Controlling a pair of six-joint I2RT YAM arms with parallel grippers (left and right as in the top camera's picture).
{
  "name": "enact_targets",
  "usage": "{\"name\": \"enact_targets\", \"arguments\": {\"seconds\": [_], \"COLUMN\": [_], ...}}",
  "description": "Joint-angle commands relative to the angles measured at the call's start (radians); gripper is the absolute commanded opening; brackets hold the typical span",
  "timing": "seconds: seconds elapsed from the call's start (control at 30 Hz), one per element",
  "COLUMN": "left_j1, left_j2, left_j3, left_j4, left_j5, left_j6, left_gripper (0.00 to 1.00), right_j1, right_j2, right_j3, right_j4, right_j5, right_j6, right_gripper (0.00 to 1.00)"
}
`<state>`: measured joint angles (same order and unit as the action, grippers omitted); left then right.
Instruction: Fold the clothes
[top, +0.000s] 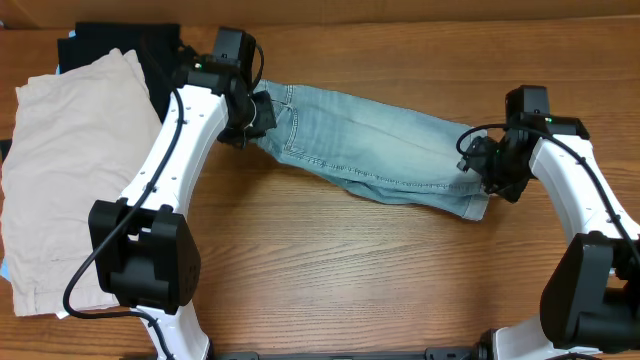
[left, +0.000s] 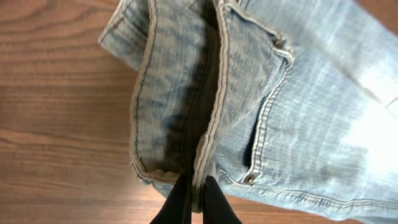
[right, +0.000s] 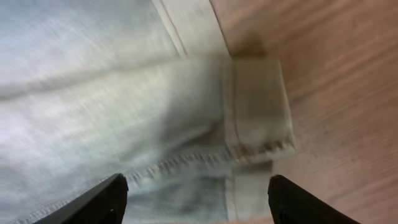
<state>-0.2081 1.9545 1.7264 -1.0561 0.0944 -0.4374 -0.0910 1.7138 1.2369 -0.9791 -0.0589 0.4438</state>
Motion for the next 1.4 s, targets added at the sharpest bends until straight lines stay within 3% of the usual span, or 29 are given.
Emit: {"name": "enact_targets", "arguments": {"seconds": [0.0,0.6,1.07,1.13,1.27,1.37], "left_j1": [0.002,0.02,0.045,0.045,0.047,0.053], "left_j2": [-0.014,-0.014,-0.014,-0.014,-0.014,-0.014], "left_j3": [0.026,0.143,0.158,0.158,0.162,0.173], "left_j4": [0.03,0.049,0.066,0.066,0.066,0.06], "left_j5": [0.01,0.006,0.011,0.01,0.01,0.01], "left_j6": [0.015,0.011,0.003,0.003,0.003,0.003], "left_gripper": [0.04,0.04,0.04,0.04,0.04,0.04], "right_j1": [-0.002,-0.002,-0.002,-0.002,-0.002,-0.002], "right_j2": [-0.026,-0.002,-0.002,-0.002,-0.002,-0.002], "right_j3": [-0.018,-0.048,-0.182,-0.19,-0.19,-0.182], "right_j4": [0.052,-0.018,0.192,0.23,0.291,0.314], "right_j5": [0.016,0.023,0.066,0.066,0.073,0.072], "right_j6": [-0.006,-0.002,0.085,0.089,0.089,0.111], "right_gripper": [0.76,0.72,0.71,0.63,0.25,0.04]}}
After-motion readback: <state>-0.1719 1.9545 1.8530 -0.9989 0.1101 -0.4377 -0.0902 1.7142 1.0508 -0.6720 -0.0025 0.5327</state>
